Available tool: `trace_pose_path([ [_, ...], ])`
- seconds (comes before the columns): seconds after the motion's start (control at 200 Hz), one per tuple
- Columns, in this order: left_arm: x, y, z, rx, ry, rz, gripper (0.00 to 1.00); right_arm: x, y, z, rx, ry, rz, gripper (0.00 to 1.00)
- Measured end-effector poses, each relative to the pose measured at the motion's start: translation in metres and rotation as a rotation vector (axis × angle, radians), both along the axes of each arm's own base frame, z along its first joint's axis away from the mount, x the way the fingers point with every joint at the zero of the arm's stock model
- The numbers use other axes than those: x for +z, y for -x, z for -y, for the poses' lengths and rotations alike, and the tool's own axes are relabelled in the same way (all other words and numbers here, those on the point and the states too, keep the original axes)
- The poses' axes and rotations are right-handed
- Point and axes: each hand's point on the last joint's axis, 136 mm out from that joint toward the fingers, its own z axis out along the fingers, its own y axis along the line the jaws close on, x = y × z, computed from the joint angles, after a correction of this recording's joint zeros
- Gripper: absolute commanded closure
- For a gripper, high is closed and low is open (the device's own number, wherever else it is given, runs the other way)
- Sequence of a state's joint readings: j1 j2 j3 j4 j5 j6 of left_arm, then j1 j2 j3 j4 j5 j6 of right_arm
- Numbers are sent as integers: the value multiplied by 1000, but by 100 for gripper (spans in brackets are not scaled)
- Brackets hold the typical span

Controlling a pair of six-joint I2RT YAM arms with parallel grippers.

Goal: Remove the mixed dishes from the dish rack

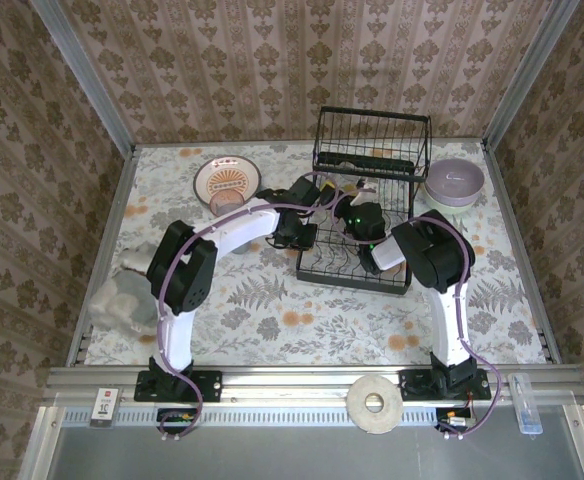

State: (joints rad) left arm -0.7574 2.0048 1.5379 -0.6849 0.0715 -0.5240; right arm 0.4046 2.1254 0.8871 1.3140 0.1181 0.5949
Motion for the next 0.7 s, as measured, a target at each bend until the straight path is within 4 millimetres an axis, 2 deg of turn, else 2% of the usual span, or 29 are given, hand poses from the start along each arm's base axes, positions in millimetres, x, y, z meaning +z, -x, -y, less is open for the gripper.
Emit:
trace_pose_path([
  [0.115,0,-2,2,1,20,21,100,2,11,-6,28,13,-6,90],
  [0.255,2,-3,4,-1,45,42,100,5,26,-2,39,29,-18,90],
  [0.475,1,-1,5,-13,85,69,77,28,52,9,39,24,4,90],
  [0.605,-6,10,7,-52,106,65,56,39,70,17,39,22,5,90],
  [0.7,-3,19,6,-80,109,78,43,51,81,22,39,21,8,90],
])
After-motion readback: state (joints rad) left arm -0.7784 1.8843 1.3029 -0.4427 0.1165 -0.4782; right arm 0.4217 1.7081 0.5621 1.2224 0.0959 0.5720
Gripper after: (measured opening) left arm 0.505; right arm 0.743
